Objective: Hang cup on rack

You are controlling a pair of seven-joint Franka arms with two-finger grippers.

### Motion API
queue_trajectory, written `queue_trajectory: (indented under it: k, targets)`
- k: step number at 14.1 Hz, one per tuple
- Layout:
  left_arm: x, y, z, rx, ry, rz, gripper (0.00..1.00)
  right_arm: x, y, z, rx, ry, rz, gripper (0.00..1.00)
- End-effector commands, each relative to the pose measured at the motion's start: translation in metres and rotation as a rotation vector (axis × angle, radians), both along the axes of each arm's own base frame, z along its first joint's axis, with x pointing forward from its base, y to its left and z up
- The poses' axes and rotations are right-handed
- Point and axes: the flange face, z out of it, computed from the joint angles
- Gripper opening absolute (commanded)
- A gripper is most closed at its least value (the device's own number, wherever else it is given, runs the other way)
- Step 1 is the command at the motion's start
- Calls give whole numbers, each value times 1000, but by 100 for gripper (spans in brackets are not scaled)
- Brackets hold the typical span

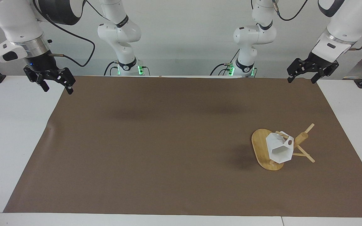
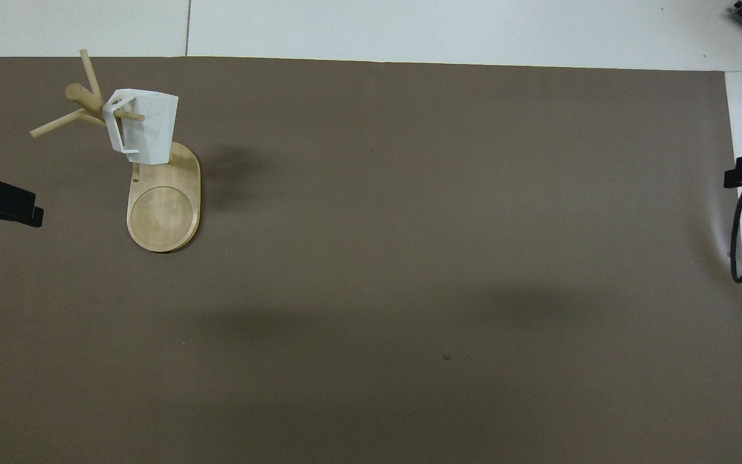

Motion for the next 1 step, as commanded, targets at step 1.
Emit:
queue_trajectory:
  k: [1]
  targets:
    - [-8, 0, 0, 23, 1, 14, 100, -7, 1, 4, -13, -9, 31, 100]
